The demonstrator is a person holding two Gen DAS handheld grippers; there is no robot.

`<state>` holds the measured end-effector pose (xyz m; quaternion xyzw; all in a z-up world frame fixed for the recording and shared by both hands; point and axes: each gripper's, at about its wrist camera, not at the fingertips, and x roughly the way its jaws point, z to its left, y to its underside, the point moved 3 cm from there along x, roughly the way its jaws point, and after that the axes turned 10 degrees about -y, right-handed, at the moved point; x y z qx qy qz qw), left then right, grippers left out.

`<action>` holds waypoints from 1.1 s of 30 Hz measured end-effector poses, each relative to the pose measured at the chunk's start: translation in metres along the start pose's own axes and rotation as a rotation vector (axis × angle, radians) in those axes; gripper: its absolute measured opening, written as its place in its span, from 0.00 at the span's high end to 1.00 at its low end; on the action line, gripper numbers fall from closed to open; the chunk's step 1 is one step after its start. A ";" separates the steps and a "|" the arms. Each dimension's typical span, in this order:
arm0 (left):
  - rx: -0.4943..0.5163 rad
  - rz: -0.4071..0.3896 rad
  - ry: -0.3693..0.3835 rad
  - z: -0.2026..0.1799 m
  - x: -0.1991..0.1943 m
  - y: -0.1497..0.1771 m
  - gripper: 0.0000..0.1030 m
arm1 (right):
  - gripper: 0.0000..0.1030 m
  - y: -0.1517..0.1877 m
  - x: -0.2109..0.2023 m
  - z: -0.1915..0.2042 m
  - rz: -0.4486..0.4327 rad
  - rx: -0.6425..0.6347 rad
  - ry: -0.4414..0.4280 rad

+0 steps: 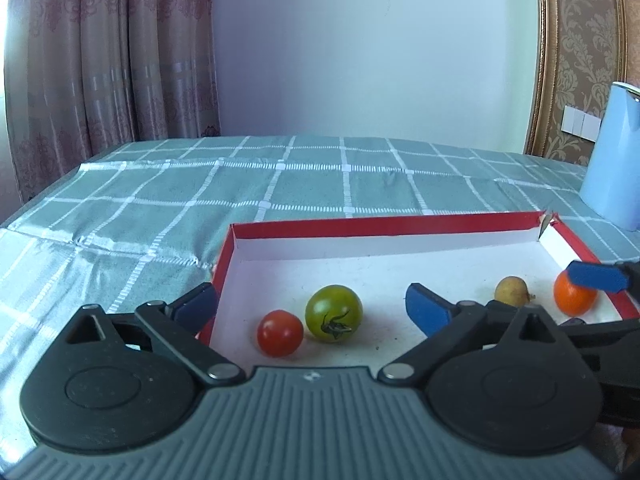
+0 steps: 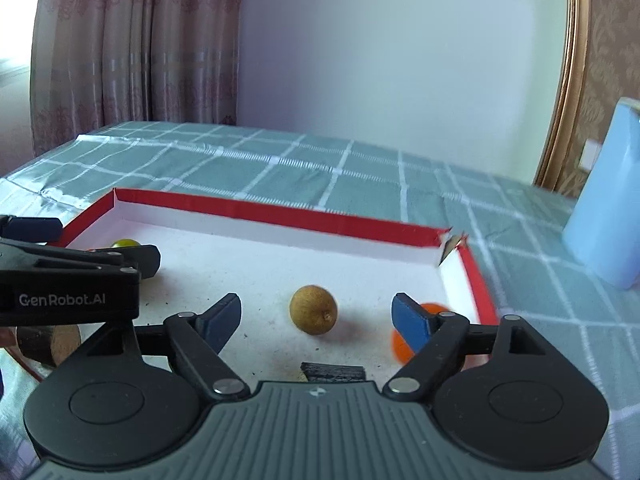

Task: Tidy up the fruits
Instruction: 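Lower the green tomato and the kiwi into the tray and open both grippers, then withdraw both grippers from the tray and close the right gripper on another brown kiwi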

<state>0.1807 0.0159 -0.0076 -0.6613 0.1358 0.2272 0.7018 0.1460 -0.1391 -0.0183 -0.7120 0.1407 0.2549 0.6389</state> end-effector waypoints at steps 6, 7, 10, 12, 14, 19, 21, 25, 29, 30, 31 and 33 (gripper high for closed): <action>-0.028 -0.020 0.008 0.007 -0.013 0.003 0.00 | 0.14 0.005 -0.023 -0.004 -0.047 0.016 -0.007; -0.034 -0.026 0.002 0.009 -0.015 0.003 0.00 | 0.14 0.006 -0.027 -0.006 -0.057 0.030 -0.009; -0.041 -0.051 -0.036 0.013 -0.023 0.005 0.00 | 0.14 0.007 -0.040 -0.011 -0.092 0.057 -0.027; -0.048 -0.074 -0.051 0.018 -0.030 0.007 0.00 | 0.14 0.009 -0.051 -0.015 -0.120 0.085 -0.043; -0.056 -0.094 -0.058 0.023 -0.038 0.009 0.00 | 0.14 0.012 -0.064 -0.017 -0.145 0.103 -0.069; -0.068 -0.092 -0.046 0.032 -0.051 0.018 0.00 | 0.14 0.030 -0.089 -0.028 -0.174 0.133 -0.080; -0.070 -0.094 -0.038 0.033 -0.056 0.021 0.00 | 0.14 0.038 -0.094 -0.033 -0.160 0.167 -0.107; -0.089 -0.099 -0.017 0.037 -0.066 0.026 0.00 | 0.14 0.051 -0.105 -0.043 -0.174 0.203 -0.104; -0.106 -0.092 -0.005 0.042 -0.071 0.032 0.00 | 0.14 0.058 -0.114 -0.047 -0.188 0.196 -0.083; -0.103 -0.087 -0.004 0.042 -0.072 0.034 0.00 | 0.14 0.061 -0.114 -0.046 -0.177 0.189 -0.086; -0.099 -0.082 -0.003 0.041 -0.072 0.035 0.00 | 0.14 0.062 -0.114 -0.044 -0.166 0.176 -0.089; -0.091 -0.082 -0.001 0.041 -0.073 0.037 0.00 | 0.14 0.065 -0.114 -0.039 -0.149 0.141 -0.090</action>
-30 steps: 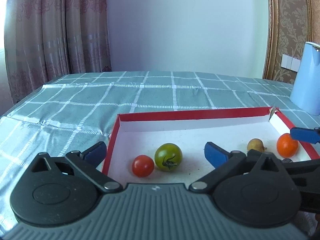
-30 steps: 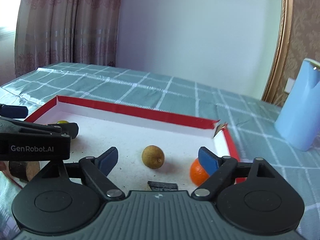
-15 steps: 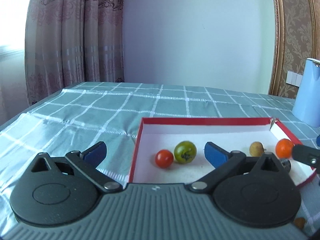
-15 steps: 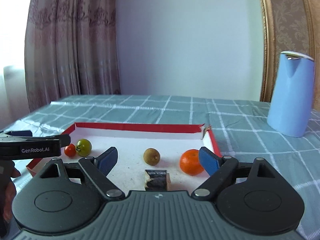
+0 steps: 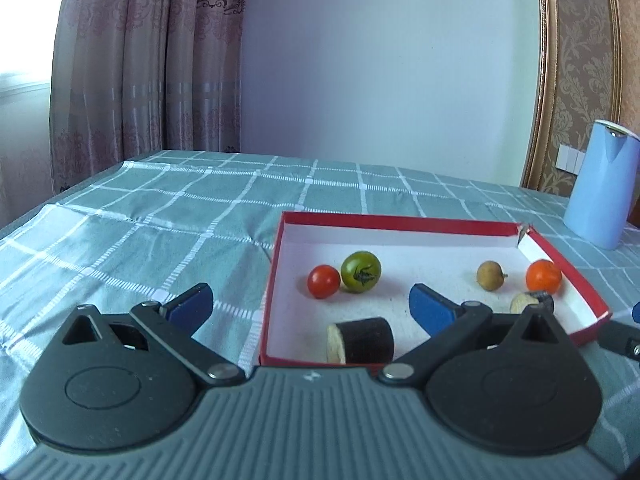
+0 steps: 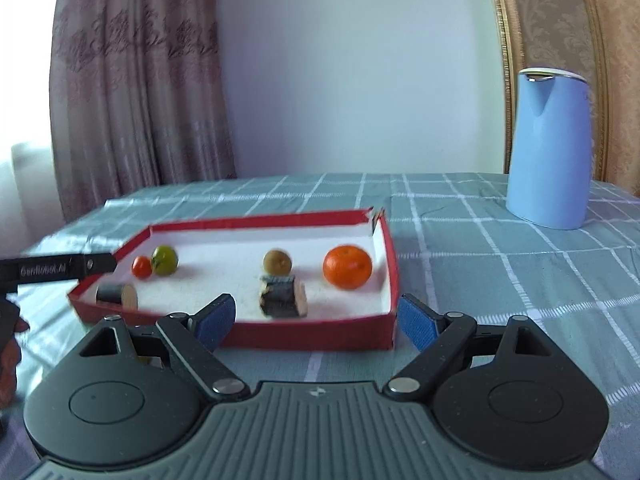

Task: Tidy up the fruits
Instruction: 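Withdraw both grippers from the tray and close the right gripper on another brown kiwi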

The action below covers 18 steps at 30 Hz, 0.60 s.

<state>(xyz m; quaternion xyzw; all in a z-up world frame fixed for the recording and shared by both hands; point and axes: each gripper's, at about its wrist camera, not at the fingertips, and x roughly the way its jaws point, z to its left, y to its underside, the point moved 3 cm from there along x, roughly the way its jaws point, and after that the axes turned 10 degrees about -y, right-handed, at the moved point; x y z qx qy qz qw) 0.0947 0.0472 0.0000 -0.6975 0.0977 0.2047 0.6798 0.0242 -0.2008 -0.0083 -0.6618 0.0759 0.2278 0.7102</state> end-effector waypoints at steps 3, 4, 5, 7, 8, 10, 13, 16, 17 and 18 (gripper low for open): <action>0.011 -0.005 -0.001 0.000 -0.003 0.003 0.00 | 0.14 0.004 -0.004 0.007 0.007 -0.036 0.003; 0.016 -0.002 0.000 -0.001 -0.003 0.004 0.00 | 0.14 0.007 -0.004 0.008 0.018 -0.044 0.004; 0.022 0.004 -0.001 -0.001 -0.002 0.005 0.00 | 0.14 0.010 -0.006 0.009 0.032 -0.054 0.002; 0.028 0.012 0.001 -0.002 -0.001 0.005 0.00 | 0.14 0.018 -0.008 0.011 0.071 -0.062 -0.023; 0.030 0.015 0.006 -0.003 0.000 0.006 0.00 | 0.14 0.021 -0.009 0.011 0.090 -0.050 -0.042; 0.034 0.014 0.016 -0.004 -0.001 0.006 0.00 | 0.14 0.026 -0.013 0.009 0.108 -0.019 -0.072; 0.041 0.008 0.022 -0.005 -0.003 0.007 0.00 | 0.14 0.028 -0.012 0.007 0.130 0.004 -0.088; 0.048 0.014 0.024 -0.006 -0.002 0.007 0.00 | 0.14 0.030 -0.005 0.014 0.179 -0.031 -0.099; 0.049 0.016 0.025 -0.007 -0.002 0.007 0.00 | 0.14 0.031 -0.005 0.019 0.184 -0.055 -0.102; 0.050 0.016 0.026 -0.007 -0.002 0.008 0.00 | 0.14 0.031 -0.004 0.023 0.190 -0.081 -0.101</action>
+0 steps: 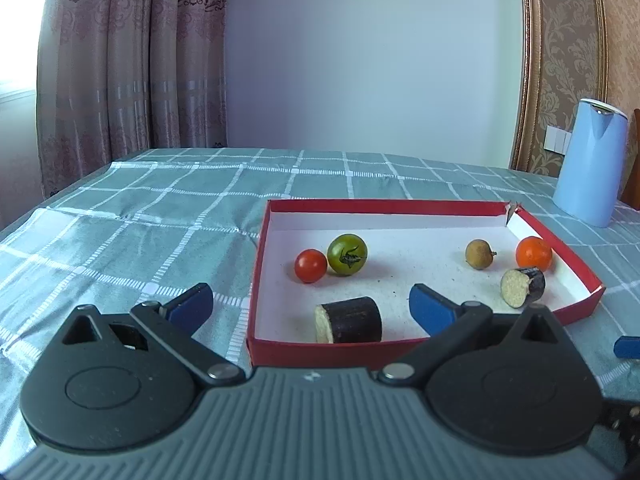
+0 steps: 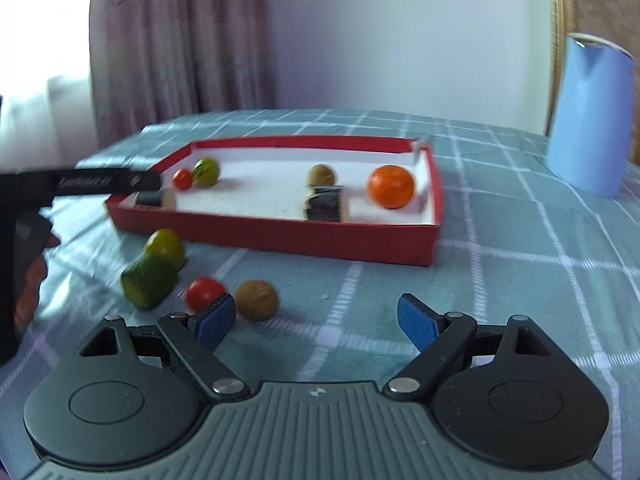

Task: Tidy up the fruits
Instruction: 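Withdraw both grippers from the tray and close the right gripper on another brown kiwi, then grasp a green cucumber slice with the left gripper while the right gripper holds the kiwi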

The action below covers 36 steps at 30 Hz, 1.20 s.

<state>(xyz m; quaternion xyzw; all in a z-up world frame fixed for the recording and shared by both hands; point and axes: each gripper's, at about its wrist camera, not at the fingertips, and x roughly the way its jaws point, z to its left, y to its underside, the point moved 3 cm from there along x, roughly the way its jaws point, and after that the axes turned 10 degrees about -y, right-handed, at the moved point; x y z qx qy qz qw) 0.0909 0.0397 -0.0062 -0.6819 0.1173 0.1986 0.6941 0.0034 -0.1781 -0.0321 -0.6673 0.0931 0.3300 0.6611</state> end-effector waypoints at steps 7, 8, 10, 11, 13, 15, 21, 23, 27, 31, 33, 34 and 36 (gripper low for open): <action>0.008 0.003 0.003 -0.002 0.001 0.001 0.00 | 0.14 -0.004 0.018 0.018 0.055 -0.104 0.084; 0.008 0.003 0.003 -0.002 0.001 0.001 0.00 | 0.14 -0.006 0.020 0.018 0.057 -0.096 0.089; 0.007 0.005 0.004 -0.002 0.001 0.001 0.00 | 0.18 -0.009 0.024 0.013 0.061 -0.072 0.079; 0.007 0.007 0.006 -0.002 0.001 0.001 0.00 | 0.22 -0.010 0.025 0.011 0.062 -0.058 0.064; 0.006 0.006 0.007 -0.001 0.000 0.001 0.00 | 0.29 -0.010 0.025 0.009 0.062 -0.041 0.031; 0.006 0.005 0.008 -0.002 0.000 0.001 0.00 | 0.38 -0.009 0.024 0.010 0.061 -0.038 0.007; 0.009 0.008 0.006 -0.002 0.000 0.002 0.00 | 0.72 -0.008 0.021 0.019 0.054 -0.064 -0.055; 0.008 0.012 0.003 -0.002 0.001 0.002 0.00 | 0.75 -0.008 0.020 0.022 0.053 -0.077 -0.059; 0.004 0.008 -0.011 0.001 -0.004 0.005 0.00 | 0.75 -0.008 0.017 0.015 0.034 -0.024 -0.058; -0.017 0.026 0.062 0.007 -0.021 0.015 0.00 | 0.75 -0.009 0.014 -0.009 0.010 0.092 -0.001; -0.027 0.049 0.087 0.007 -0.028 0.021 0.00 | 0.75 -0.010 0.015 -0.015 0.007 0.115 0.013; -0.035 0.062 0.097 0.007 -0.031 0.023 0.00 | 0.75 -0.010 0.016 -0.015 0.008 0.115 0.013; -0.046 0.094 0.123 0.002 -0.034 0.027 0.00 | 0.75 -0.010 0.017 -0.013 0.012 0.095 0.026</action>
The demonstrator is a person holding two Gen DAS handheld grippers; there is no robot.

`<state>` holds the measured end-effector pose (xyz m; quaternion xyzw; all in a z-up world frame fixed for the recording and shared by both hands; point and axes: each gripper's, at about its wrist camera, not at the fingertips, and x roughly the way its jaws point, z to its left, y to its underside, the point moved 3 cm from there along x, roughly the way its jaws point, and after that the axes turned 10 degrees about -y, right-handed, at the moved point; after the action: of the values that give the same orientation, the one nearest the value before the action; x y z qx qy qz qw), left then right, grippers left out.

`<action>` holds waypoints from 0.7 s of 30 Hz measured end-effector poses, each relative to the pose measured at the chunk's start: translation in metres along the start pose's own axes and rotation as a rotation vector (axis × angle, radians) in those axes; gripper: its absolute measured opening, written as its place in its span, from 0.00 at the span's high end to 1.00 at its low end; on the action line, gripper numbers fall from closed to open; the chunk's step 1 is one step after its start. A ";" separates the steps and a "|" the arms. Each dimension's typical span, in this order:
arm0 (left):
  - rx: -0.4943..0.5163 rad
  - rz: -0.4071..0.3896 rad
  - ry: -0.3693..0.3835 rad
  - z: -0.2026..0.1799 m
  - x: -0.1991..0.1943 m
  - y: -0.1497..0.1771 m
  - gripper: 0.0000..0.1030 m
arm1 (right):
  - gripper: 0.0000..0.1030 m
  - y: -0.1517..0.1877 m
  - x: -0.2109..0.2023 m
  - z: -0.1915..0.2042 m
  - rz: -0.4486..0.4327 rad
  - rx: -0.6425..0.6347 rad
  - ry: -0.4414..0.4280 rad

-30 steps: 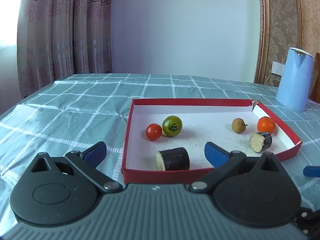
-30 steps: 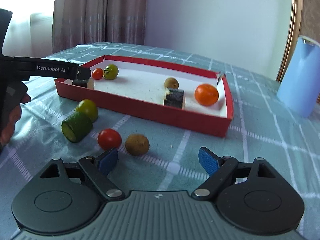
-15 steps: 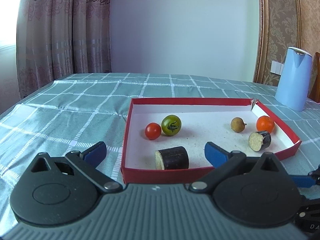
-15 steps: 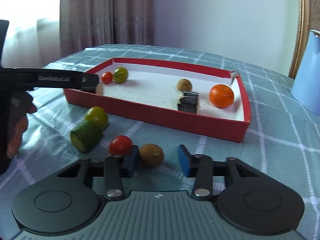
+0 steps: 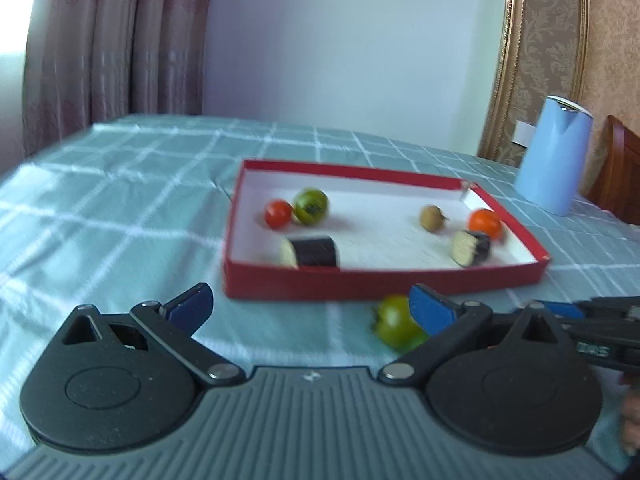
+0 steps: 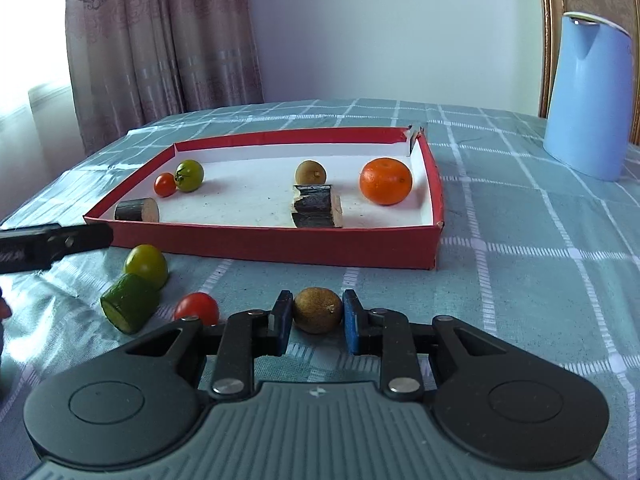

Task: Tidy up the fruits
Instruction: 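Grasp a green cucumber slice with the left gripper while the right gripper holds the kiwi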

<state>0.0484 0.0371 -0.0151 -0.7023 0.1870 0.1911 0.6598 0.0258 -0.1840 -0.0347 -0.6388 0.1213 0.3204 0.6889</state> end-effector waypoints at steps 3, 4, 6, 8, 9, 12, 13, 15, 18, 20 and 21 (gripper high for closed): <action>0.017 0.038 0.015 -0.013 -0.002 0.005 0.00 | 0.75 0.000 0.001 0.001 0.001 -0.002 0.002; 0.036 0.040 0.018 -0.018 -0.003 0.007 0.00 | 0.75 0.000 0.000 0.000 0.001 -0.001 0.001; 0.087 0.030 0.004 -0.028 -0.005 0.012 0.00 | 0.75 0.000 0.000 0.000 0.001 -0.003 0.002; 0.135 0.020 -0.022 -0.037 -0.007 0.015 0.00 | 0.75 0.000 0.000 0.000 0.002 -0.005 0.004; 0.157 0.019 -0.030 -0.041 -0.006 0.017 0.00 | 0.75 0.001 0.000 0.000 0.003 -0.006 0.004; 0.213 0.021 -0.058 -0.050 -0.003 0.019 0.00 | 0.75 0.000 0.001 0.000 0.004 -0.009 0.006; 0.235 0.035 -0.066 -0.053 0.000 0.021 0.00 | 0.75 0.001 0.000 0.000 0.004 -0.009 0.006; 0.260 0.061 -0.072 -0.057 0.005 0.023 0.04 | 0.75 0.000 0.001 0.000 0.004 -0.009 0.006; 0.263 0.075 -0.034 -0.056 0.006 0.024 0.17 | 0.75 0.001 0.001 0.001 0.005 -0.014 0.010; 0.247 0.079 -0.002 -0.056 0.006 0.024 0.33 | 0.75 0.001 0.001 0.001 0.006 -0.016 0.011; 0.241 0.077 0.010 -0.056 0.007 0.024 0.35 | 0.75 0.001 0.001 0.001 0.006 -0.017 0.012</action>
<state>0.0428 -0.0199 -0.0360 -0.6110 0.2388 0.1890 0.7307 0.0257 -0.1823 -0.0360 -0.6460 0.1244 0.3196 0.6819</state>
